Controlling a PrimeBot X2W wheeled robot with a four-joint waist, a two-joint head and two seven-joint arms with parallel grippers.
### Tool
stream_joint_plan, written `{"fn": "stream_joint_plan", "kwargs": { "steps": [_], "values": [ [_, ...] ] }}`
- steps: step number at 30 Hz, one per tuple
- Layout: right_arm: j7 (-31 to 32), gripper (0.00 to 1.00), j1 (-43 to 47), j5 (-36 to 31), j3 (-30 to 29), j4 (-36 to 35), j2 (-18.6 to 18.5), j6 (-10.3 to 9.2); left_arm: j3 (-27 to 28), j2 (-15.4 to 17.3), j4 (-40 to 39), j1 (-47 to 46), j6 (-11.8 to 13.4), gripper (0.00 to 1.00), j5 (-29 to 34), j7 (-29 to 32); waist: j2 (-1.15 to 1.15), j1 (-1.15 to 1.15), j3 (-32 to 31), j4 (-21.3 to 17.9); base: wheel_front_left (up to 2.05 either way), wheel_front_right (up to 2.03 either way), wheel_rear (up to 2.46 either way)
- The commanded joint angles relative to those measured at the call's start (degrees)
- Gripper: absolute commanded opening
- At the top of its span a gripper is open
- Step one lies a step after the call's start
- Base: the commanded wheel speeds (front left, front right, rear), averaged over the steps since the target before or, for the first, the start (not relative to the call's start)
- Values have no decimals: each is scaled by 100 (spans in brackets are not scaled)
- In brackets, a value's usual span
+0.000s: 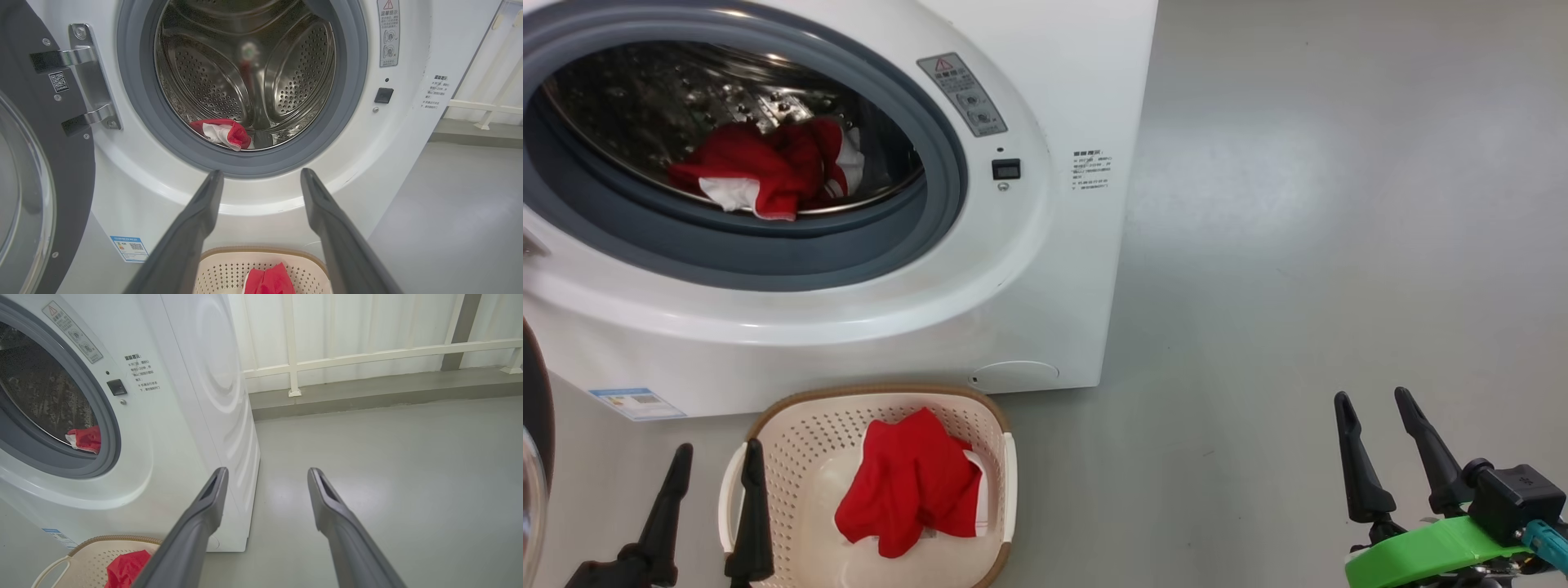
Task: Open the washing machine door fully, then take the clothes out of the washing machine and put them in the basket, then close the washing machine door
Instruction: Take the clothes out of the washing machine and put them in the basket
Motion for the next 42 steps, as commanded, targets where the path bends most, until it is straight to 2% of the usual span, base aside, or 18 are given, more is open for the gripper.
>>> {"fn": "stream_joint_plan", "kwargs": {
  "steps": [1,11,16,29,37,42],
  "values": [
    [-37,100,-43,41,83,-144,-50,37,220,54,-165,-67,-32,100,40,-28,0,0,11,1,0,0,0],
    [-37,100,-149,47,77,-157,-50,37,207,18,-51,-293,-32,100,61,-28,0,0,135,-40,0,0,0],
    [-37,100,-282,68,115,-173,-50,37,126,29,220,-695,-32,100,129,-28,0,0,358,-15,0,0,0],
    [-37,100,-858,123,192,-254,-50,37,71,349,1529,-2845,-32,100,456,-28,0,0,1271,-67,0,0,0],
    [-37,100,-1214,182,231,-321,-50,37,77,744,2846,-4487,15,100,635,-28,0,0,1957,-203,0,0,0],
    [-37,100,-1372,224,301,-316,-50,37,91,945,3710,-5267,10,100,603,-28,0,0,2147,-341,0,0,0]
  ]
}}
